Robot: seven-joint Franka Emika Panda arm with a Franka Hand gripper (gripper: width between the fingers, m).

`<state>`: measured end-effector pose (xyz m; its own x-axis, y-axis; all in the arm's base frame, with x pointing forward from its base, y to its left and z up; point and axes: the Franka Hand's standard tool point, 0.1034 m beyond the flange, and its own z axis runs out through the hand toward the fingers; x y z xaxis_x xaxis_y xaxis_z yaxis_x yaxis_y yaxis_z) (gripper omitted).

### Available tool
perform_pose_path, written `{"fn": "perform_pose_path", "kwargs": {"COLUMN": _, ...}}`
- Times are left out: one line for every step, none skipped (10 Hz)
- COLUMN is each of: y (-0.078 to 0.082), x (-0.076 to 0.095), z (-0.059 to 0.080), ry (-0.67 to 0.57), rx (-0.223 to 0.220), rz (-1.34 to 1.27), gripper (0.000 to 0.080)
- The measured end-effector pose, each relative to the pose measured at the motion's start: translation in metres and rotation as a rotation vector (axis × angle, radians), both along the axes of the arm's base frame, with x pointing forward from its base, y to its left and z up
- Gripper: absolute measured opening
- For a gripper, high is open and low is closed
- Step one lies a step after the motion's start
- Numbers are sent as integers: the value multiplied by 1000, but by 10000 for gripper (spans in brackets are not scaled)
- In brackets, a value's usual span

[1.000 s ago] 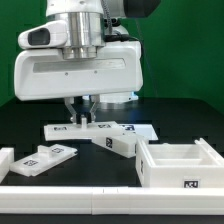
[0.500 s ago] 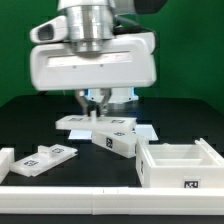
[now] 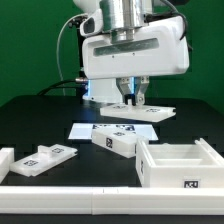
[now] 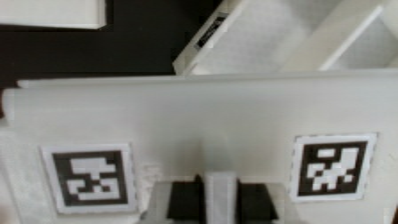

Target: Assemble cabinet

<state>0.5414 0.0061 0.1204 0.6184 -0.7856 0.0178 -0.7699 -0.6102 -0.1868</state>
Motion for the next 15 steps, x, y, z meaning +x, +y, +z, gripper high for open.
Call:
{"fn": "perform_pose_path", "kwargs": {"y": 6, "x": -6, "z": -1, "ry": 24, "rx": 26, "rz": -114, "gripper": 64}}
{"fn": "perform_pose_path", "kwargs": {"y": 16, "x": -22, "z": -4, "ry": 80, "rx": 49, "rz": -244, "gripper": 64}}
{"fn": "perform_pose_path", "kwargs": {"y": 22, "x": -39, "z": -10, "ry": 127, "rx": 73, "rz": -357, "gripper": 64}}
{"fn": "perform_pose_path", "kwargs": {"y": 32, "x": -53, "z": -13, "ry": 182, "rx": 85, "rz": -479, "gripper": 64}}
{"fn": "perform_pose_path", "kwargs": {"y": 44, "x": -59, "z": -16, "ry": 205, "rx": 92, "rz": -582, "gripper": 64}}
{"fn": "perform_pose_path", "kwargs": {"y": 45, "x": -57, "z": -16, "ry": 207, "rx": 107, "rz": -608, "gripper": 64}}
{"fn": "perform_pose_path", "kwargs": {"y": 45, "x": -57, "z": -16, "ry": 211, "rx": 116, "rz": -633, "gripper": 64}}
{"fn": "perform_pose_path", "kwargs": {"y": 47, "x": -57, "z": -16, "ry": 212, "rx": 119, "rz": -632, "gripper": 64}}
{"fn": "perform_pose_path", "kwargs": {"y": 48, "x": -58, "z": -16, "ry": 214, "rx": 119, "rz": -626, "gripper": 64}}
{"fn": "perform_pose_path", "kwargs": {"y": 53, "x": -69, "z": -20, "ry": 259, "rx": 116, "rz": -663, "gripper": 64}}
{"fn": "perform_pose_path", "kwargs": {"y": 60, "x": -82, "z": -28, "ry": 299, "rx": 108, "rz": -697, "gripper": 64}}
{"fn": "perform_pose_path", "kwargs": {"y": 62, "x": -91, "z": -37, "ry": 350, "rx": 104, "rz": -714, "gripper": 64}}
{"fn": "perform_pose_path", "kwargs": {"y": 66, "x": -93, "z": -40, "ry": 359, "rx": 56, "rz": -716, "gripper": 64}}
{"fn": "perform_pose_path", "kwargs": {"y": 72, "x": -93, "z": -38, "ry": 327, "rx": 7, "rz": -677, "gripper": 64}}
{"fn": "perform_pose_path", "kwargs": {"y": 85, "x": -96, "z": -39, "ry": 325, "rx": -25, "rz": -685, "gripper": 64}}
